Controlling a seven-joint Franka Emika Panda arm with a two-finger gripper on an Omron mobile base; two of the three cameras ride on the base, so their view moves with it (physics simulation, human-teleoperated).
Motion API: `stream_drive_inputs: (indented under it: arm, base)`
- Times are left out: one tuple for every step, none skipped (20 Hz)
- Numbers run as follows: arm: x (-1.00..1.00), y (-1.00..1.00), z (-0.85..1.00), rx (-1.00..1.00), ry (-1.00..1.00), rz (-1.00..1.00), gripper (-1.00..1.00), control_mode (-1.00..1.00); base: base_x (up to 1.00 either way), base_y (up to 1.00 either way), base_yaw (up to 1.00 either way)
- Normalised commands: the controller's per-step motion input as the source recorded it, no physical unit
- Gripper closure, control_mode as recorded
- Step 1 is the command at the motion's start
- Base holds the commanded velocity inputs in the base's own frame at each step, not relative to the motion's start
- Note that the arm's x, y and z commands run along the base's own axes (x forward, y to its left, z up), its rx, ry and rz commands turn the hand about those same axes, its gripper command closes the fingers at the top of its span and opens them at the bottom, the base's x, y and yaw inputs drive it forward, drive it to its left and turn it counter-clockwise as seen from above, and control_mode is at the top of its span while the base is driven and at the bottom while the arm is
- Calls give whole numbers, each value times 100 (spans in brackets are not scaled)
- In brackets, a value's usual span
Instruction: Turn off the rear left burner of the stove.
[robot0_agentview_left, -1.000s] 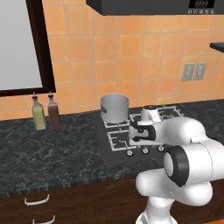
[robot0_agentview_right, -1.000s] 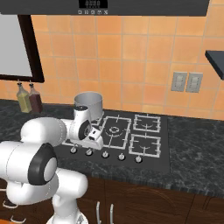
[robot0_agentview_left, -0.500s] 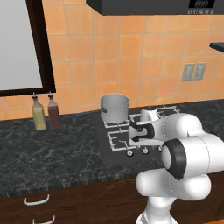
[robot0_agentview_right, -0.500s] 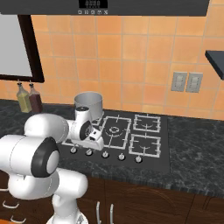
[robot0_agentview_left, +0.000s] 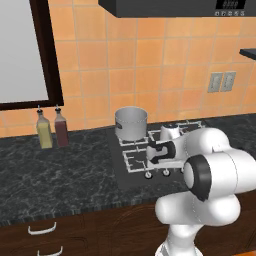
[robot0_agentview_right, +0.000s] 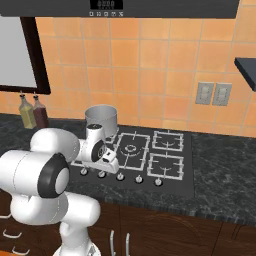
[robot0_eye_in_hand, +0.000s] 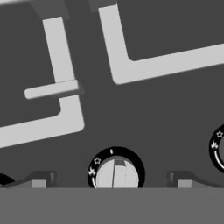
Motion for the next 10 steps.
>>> stream_drive_inputs:
  arm:
    - [0, 0, -11, 0, 0, 0, -100, -100]
    - [0, 0, -11, 0, 0, 0, -100, -100]
    - [0, 0, -11, 0, 0, 0, -100, -100]
    - [0, 0, -8, 0, 0, 0, -100, -100]
    - [0, 0, -6, 0, 0, 0, -100, -100]
    - [0, 0, -6, 0, 0, 0, -100, -100]
    - [0, 0, -6, 0, 0, 0, -100, -100]
    - [0, 0, -6, 0, 0, 0, -100, -100]
    - [0, 0, -9, 0, 0, 0, -100, -100]
    - [0, 0, -9, 0, 0, 0, -100, -100]
  base:
    - [0, 0, 0]
    - [0, 0, 0]
    - [0, 0, 0]
    - [0, 0, 0]
    - [0, 0, 0]
    - [0, 0, 0]
    - [0, 0, 0]
    - [0, 0, 0]
    - [0, 0, 0]
    - [0, 0, 0]
